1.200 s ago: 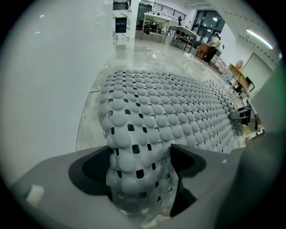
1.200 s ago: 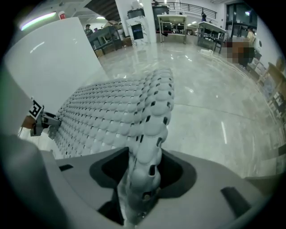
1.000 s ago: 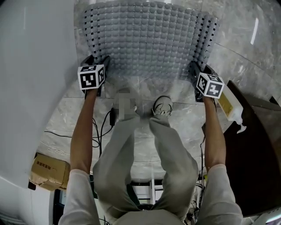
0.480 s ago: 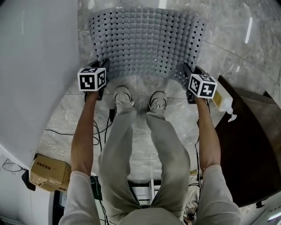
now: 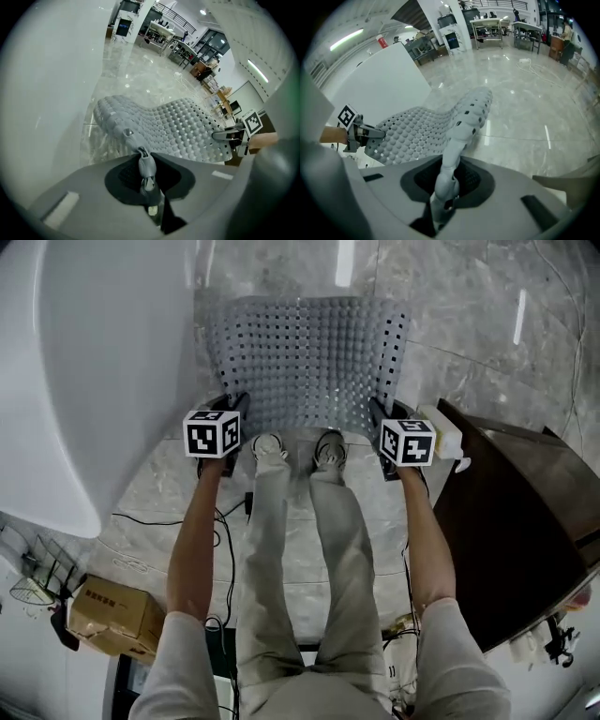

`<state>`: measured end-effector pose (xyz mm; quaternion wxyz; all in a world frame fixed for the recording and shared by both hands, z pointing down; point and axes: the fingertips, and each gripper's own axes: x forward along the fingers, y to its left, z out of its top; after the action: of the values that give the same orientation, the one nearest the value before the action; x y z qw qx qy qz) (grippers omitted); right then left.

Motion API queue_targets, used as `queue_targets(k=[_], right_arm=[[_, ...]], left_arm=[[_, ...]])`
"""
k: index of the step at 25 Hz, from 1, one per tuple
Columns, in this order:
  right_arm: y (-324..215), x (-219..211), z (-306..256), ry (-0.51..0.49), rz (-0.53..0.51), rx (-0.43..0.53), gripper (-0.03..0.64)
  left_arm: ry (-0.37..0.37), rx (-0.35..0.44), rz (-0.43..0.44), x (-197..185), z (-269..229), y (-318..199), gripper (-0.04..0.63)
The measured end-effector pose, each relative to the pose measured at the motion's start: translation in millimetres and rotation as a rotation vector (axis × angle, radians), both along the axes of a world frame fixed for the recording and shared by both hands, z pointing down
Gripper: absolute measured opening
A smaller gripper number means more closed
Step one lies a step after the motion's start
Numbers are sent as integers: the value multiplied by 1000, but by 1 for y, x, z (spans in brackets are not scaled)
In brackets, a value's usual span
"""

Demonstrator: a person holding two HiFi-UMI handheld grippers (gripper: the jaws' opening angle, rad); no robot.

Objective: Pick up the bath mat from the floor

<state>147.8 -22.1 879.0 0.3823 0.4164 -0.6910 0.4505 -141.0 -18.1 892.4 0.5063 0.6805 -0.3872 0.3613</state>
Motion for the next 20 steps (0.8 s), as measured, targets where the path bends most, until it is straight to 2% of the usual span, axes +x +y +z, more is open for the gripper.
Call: queue_targets(k=[7, 13, 20], right_arm=[[3, 2, -99, -1, 9, 41, 86], [-4, 1, -150, 6, 3, 97, 84], [-22, -8, -225, 4, 7, 196, 81]], left_arm=[[17, 37, -50, 1, -96, 6, 46], [28, 92, -58, 5, -149, -4, 44], [52, 209, -59, 12, -229, -23, 41]])
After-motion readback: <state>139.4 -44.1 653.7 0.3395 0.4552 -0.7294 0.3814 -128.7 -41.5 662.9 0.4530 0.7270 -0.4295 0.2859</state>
